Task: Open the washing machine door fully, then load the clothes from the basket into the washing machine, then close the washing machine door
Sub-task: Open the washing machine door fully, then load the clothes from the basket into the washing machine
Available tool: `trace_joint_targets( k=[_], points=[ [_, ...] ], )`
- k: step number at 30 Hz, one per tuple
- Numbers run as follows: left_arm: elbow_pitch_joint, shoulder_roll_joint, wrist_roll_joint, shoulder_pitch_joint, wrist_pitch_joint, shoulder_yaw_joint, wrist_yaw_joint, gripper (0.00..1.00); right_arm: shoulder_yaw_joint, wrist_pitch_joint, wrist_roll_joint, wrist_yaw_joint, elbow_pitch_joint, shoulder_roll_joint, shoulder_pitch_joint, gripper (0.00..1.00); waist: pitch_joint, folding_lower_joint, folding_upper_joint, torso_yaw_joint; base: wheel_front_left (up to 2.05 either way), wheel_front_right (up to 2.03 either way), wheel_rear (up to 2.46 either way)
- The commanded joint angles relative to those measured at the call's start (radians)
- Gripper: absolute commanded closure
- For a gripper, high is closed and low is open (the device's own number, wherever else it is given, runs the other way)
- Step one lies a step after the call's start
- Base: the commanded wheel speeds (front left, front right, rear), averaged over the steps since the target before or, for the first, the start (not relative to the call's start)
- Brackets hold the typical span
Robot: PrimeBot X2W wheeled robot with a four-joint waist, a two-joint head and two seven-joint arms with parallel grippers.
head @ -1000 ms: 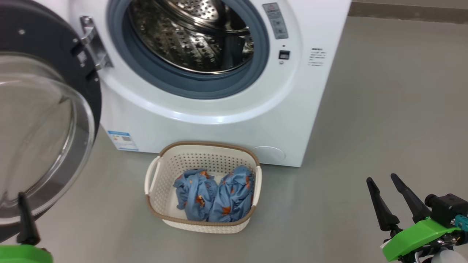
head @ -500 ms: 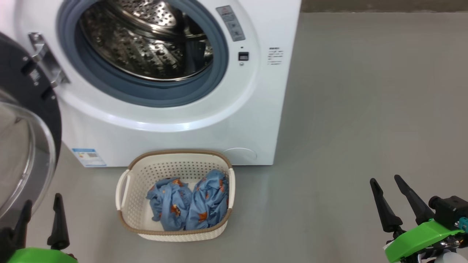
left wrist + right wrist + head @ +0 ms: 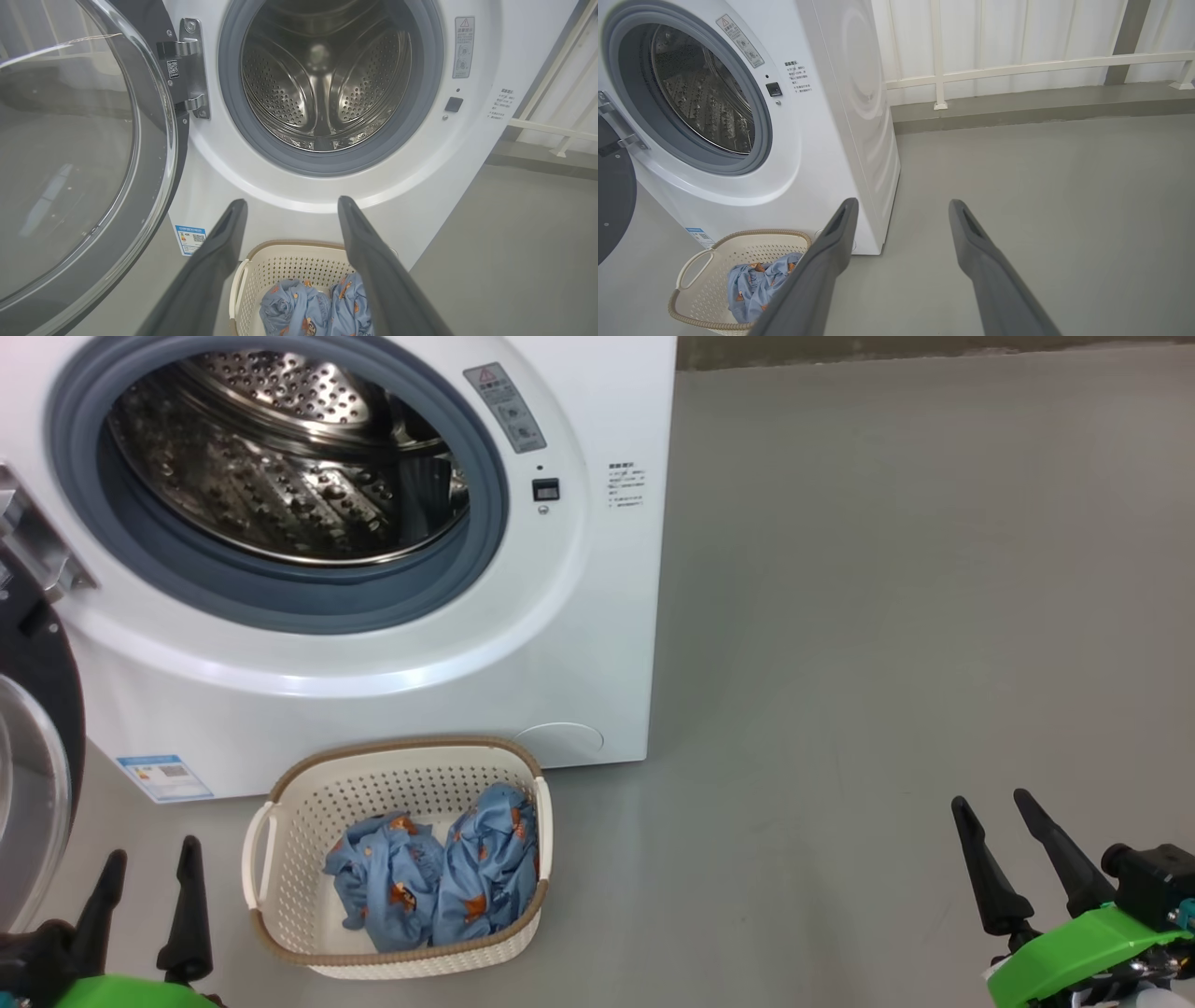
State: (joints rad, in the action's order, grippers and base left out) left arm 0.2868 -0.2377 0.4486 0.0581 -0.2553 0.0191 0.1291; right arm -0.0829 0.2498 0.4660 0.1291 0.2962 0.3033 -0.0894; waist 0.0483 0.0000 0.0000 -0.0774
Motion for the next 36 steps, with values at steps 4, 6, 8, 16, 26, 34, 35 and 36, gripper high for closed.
trace_joint_targets(
  k=[4, 6, 8, 16, 26, 34, 35, 36],
  points=[
    [-0.030, -0.029, 0.010, 0.002, -0.006, 0.032, 0.002, 0.00, -0.010, 0.012, -0.001, 0.002, -0.027, 0.009, 0.007, 0.00, -0.006, 0.0000, 0.0000, -0.013, 0.00, 0.00, 0.00],
    [-0.033, -0.030, 0.013, -0.001, -0.006, 0.030, 0.002, 0.00, -0.007, 0.012, -0.003, 0.002, -0.027, 0.007, 0.009, 0.00, -0.009, 0.0000, 0.0000, -0.016, 0.00, 0.00, 0.00],
    [-0.037, -0.031, 0.017, -0.004, -0.006, 0.026, 0.002, 0.00, -0.007, 0.012, -0.004, 0.002, -0.026, 0.004, 0.011, 0.00, -0.012, 0.0000, 0.0000, -0.018, 0.00, 0.00, 0.00],
    [-0.050, -0.034, 0.034, -0.004, -0.006, 0.017, 0.002, 0.00, -0.005, 0.012, -0.007, 0.002, -0.027, -0.003, 0.013, 0.00, -0.014, 0.0000, 0.0000, -0.017, 0.00, 0.00, 0.00],
    [-0.041, -0.052, 0.078, 0.004, -0.006, -0.017, 0.002, 0.00, -0.009, 0.012, -0.004, 0.002, -0.030, -0.003, 0.006, 0.00, 0.000, 0.0000, 0.0000, -0.014, 0.12, -0.45, 0.33],
    [-0.036, -0.063, 0.087, 0.018, -0.006, -0.026, 0.002, 0.00, -0.008, 0.012, -0.008, 0.002, -0.034, -0.010, -0.003, 0.00, 0.020, 0.0000, 0.0000, -0.017, 0.91, -1.95, 1.04],
    [-0.035, -0.066, 0.085, 0.021, -0.006, -0.029, 0.002, 0.00, -0.008, 0.012, -0.009, 0.002, -0.034, -0.012, -0.005, 0.00, 0.024, 0.0000, 0.0000, -0.018, 1.65, -2.41, 0.76],
    [-0.034, -0.068, 0.079, 0.028, -0.006, -0.032, 0.002, 0.00, -0.006, 0.012, -0.010, 0.002, -0.036, -0.015, -0.008, 0.00, 0.030, 0.0000, 0.0000, -0.018, 1.61, -2.06, 0.45]
  ],
)
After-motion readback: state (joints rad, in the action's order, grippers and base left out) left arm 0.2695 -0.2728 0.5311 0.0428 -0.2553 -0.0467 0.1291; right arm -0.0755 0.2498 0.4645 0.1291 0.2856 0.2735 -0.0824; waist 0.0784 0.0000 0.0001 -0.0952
